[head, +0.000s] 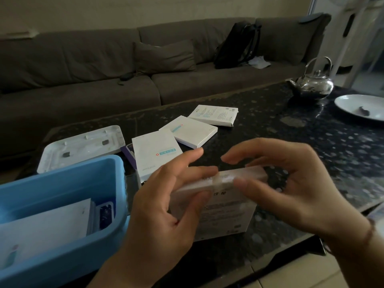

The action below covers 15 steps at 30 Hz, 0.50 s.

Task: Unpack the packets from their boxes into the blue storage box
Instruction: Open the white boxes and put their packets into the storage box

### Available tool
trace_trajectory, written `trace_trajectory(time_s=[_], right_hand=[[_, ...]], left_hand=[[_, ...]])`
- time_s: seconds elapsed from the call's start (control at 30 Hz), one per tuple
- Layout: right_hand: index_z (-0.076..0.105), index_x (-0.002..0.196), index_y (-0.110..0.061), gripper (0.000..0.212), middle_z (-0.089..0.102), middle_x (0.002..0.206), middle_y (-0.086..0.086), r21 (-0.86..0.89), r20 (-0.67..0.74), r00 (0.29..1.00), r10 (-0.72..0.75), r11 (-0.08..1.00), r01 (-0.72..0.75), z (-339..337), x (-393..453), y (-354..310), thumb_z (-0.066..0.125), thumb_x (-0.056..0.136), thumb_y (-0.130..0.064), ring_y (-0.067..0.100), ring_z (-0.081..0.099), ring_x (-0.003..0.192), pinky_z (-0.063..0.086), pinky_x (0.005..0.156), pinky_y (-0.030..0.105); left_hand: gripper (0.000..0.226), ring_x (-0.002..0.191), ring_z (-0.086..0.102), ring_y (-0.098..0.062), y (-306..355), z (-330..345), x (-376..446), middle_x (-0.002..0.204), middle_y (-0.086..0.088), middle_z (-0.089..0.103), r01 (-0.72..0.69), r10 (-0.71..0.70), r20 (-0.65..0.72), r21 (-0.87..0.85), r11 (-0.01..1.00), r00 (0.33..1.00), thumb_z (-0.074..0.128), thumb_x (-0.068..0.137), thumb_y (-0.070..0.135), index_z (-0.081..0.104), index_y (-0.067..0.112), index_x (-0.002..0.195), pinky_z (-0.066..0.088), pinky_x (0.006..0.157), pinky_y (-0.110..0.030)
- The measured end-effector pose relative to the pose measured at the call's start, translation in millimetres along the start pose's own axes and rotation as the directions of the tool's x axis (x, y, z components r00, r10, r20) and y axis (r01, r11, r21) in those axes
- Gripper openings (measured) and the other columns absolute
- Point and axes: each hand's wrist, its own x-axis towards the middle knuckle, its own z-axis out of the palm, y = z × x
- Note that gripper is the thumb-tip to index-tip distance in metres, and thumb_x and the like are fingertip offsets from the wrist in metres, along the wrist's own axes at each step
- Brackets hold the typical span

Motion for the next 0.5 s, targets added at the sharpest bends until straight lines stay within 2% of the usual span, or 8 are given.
trace_trajectory(time_s=[0.1, 0.2, 0.33, 0.5], right_hand=[[0.074, 0.101, -0.020, 0.033, 0.069, 0.110, -0.010, -0.132, -0.013, 0.993, -0.114, 0.985, 0.111, 11.7, -1.6, 0.9, 0.074, 0.078, -0.044, 0.009, 0.066, 0.103, 0.053, 0.084, 0.031], [0.076, 0.096, -0.019, 0.030, 0.069, 0.111, -0.006, -0.192, -0.062, 0.981, -0.186, 0.966, 0.171, 18.2, -2.5, 3.1, 0.075, 0.079, -0.044, 0.014, 0.065, 0.105, 0.052, 0.086, 0.032], [0.077, 0.089, -0.018, 0.015, 0.068, 0.112, -0.003, -0.165, -0.061, 0.968, -0.243, 0.959, 0.230, 21.2, -3.6, 6.1, 0.078, 0.080, -0.030, 0.019, 0.062, 0.108, 0.051, 0.087, 0.034], [0.078, 0.084, -0.019, 0.005, 0.064, 0.120, 0.002, -0.160, 0.030, 0.962, -0.273, 0.948, 0.274, 21.4, -6.3, 10.2, 0.076, 0.083, -0.023, 0.022, 0.061, 0.109, 0.049, 0.085, 0.035]], left_hand=[[0.053, 0.113, 0.066, -0.008, 1.0, 0.7, 0.8, 0.120, 0.019, 0.069, 0.007, -0.008, -0.010, -0.047, 0.999, 1.000, 0.066, 0.089, 0.027, 0.047, 0.029, 0.139, 0.056, 0.091, -0.040], [0.052, 0.113, 0.066, -0.009, 0.6, -1.1, 2.0, 0.120, 0.015, 0.070, 0.009, -0.009, -0.002, -0.058, 0.998, 1.000, 0.066, 0.090, 0.027, 0.047, 0.026, 0.137, 0.056, 0.091, -0.038], [0.048, 0.116, 0.064, -0.008, -1.1, -2.1, 3.2, 0.120, 0.018, 0.069, 0.008, -0.008, 0.000, -0.019, 1.000, 1.000, 0.065, 0.090, 0.031, 0.048, 0.030, 0.135, 0.057, 0.088, -0.040], [0.037, 0.112, 0.065, -0.014, -4.0, -4.0, 5.6, 0.119, 0.013, 0.067, -0.010, 0.010, 0.024, 0.026, 1.000, 1.000, 0.065, 0.091, 0.029, 0.057, 0.030, 0.127, 0.058, 0.083, -0.032]])
